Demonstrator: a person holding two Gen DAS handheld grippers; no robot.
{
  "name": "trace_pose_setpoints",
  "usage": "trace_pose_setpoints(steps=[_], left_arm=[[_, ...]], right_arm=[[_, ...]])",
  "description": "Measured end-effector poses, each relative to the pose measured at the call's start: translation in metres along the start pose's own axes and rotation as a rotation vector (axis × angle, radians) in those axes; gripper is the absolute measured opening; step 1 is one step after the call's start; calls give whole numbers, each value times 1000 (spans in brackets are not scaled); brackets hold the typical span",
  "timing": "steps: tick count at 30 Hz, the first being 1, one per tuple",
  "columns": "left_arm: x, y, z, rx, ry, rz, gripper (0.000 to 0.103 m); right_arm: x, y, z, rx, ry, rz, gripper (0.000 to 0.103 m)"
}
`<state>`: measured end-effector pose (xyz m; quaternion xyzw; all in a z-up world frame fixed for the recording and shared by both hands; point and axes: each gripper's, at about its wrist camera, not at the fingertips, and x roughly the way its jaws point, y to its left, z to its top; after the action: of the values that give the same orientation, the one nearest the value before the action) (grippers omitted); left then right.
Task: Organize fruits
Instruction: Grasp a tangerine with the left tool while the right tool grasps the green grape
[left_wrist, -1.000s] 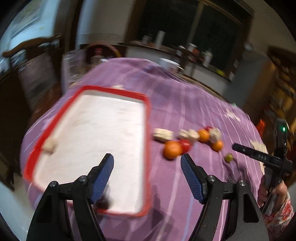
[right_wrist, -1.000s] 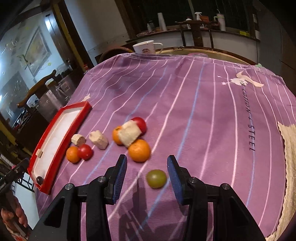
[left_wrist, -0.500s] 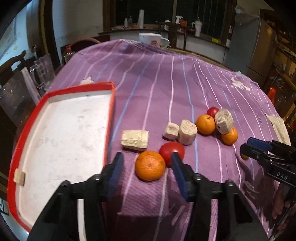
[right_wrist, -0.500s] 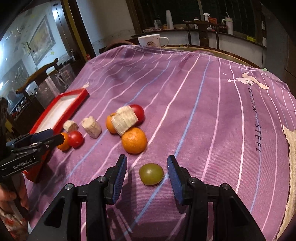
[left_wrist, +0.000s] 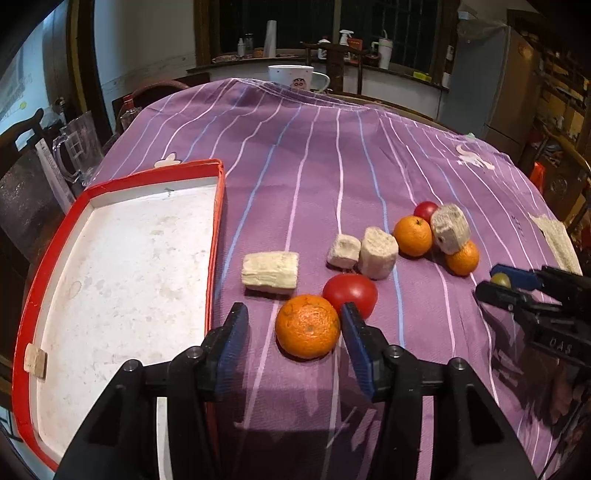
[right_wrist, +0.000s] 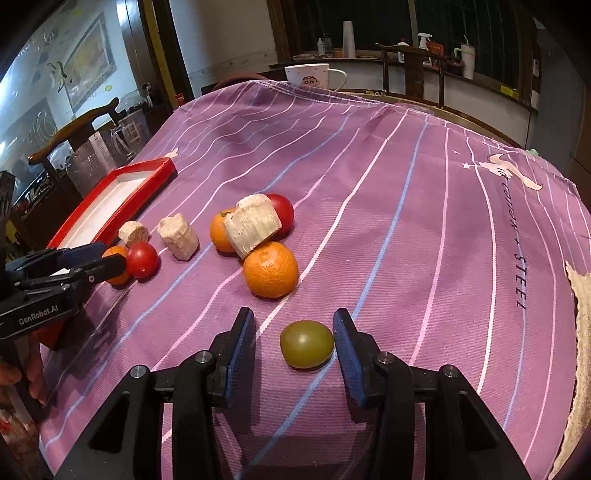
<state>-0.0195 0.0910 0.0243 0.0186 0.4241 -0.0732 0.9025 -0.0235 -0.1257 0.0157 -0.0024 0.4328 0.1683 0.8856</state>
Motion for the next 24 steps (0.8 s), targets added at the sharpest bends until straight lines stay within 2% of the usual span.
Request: trace_pose_setpoints(steps=[1,2,3,7,9,10,13,16,17,24], left_arm=[[-1,-2,-1,14,-3,-19,37],[-2,-4,-2,23,-1,-30,35],[-2,-7,-2,37,-5,-16,35],[2,-9,2,48,0,-1,35],[6,-8,4,35,16,-16,39],[8,-8,6,33,24,-24,46],[12,-13,3,50,22,-23,47],[10,-19,-1,80,0,36,34],[8,-19,-2,79,-1,37,34],[-21,-3,-16,-30,-51,1,34]], right_arm=[[0,0,0,-1,0,-1,46],[-1,0,-1,-2,0,-5,42],[-1,-1,-1,-5,0,-11,38],[-2,-1,-3,-8,0,-15,35],[-3,-3,-3,-4,-2,-10,35],[-3,-3,-3,-2,-3,-7,35],[-3,-5,-4,3,-8,-1,35],[-3,-4,-5,2,-10,-4,33],[-4,-4,-5,2,-9,-7,29],[-19,4,-7,-6,-29,-12,28]])
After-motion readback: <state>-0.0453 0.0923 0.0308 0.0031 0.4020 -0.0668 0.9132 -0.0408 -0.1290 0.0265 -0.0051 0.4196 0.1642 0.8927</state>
